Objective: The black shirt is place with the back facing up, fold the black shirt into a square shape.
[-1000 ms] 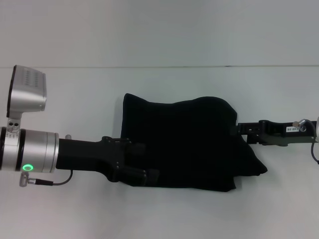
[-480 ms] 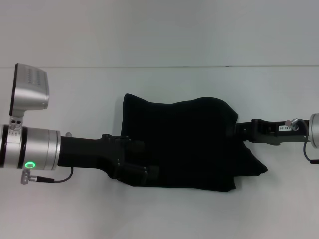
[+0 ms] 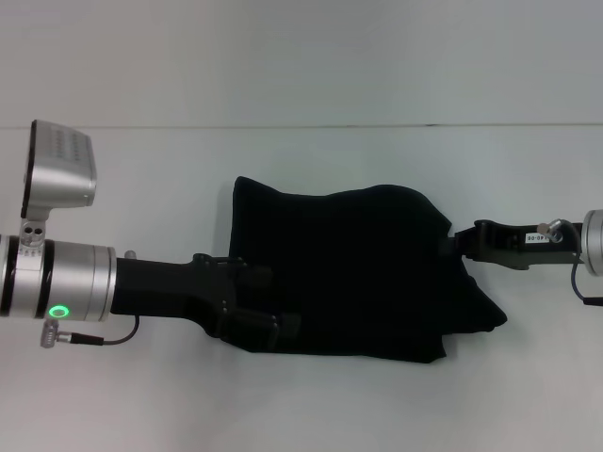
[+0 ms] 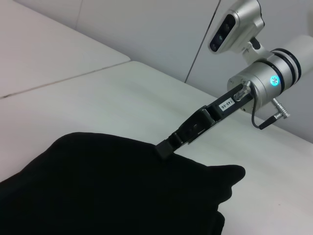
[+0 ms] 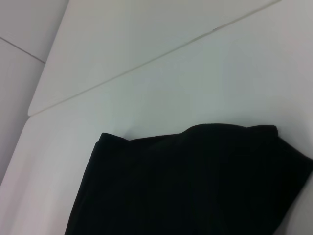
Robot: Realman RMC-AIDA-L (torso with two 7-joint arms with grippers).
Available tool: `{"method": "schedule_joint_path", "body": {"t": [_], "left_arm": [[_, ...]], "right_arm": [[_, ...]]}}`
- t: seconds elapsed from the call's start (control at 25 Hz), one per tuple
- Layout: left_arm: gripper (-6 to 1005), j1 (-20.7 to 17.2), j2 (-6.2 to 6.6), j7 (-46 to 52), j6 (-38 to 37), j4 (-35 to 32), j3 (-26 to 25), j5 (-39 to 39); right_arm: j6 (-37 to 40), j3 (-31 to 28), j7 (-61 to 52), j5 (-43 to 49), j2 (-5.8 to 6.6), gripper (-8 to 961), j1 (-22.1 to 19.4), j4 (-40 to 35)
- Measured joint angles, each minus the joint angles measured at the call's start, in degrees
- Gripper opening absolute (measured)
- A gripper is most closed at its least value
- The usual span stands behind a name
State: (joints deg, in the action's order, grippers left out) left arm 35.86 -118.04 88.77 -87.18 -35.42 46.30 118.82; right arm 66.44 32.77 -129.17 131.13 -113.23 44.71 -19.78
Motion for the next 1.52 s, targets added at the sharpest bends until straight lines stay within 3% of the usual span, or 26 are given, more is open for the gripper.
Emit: {"method": "schedule_joint_path", "body": {"t": [0.36,0.44,0.68,0.88,1.52], "left_arm": [[950,0.0,0.0,0.0,0.5,0.0,0.0,0.0],[950,0.0,0.0,0.0,0.6,0.0,0.0,0.0],[950,0.0,0.0,0.1,0.6,0.0,0.0,0.0],[949,0.0,0.0,0.1,0.7,0.0,-0.3,0.0],[949,0.0,0.0,0.2,0.8,0.1,-0.2,0.0]], "right_arm": [[-0.4,0.0,0.4,0.0,-0.04,35,0.6,-0.3],[-0.6,0.0,0.4,-0.1,-0.07,20,0.7,-0.5],[-0.8,0.4,0.4,-0.1,-0.18,19,1.6,-1.3],[-0.8,0.5,0.5,0.1,-0.24,92,1.8,-1.5],[-1.0,0.0,1.6,0.0,-0.32,201,1.3,-1.7]]}}
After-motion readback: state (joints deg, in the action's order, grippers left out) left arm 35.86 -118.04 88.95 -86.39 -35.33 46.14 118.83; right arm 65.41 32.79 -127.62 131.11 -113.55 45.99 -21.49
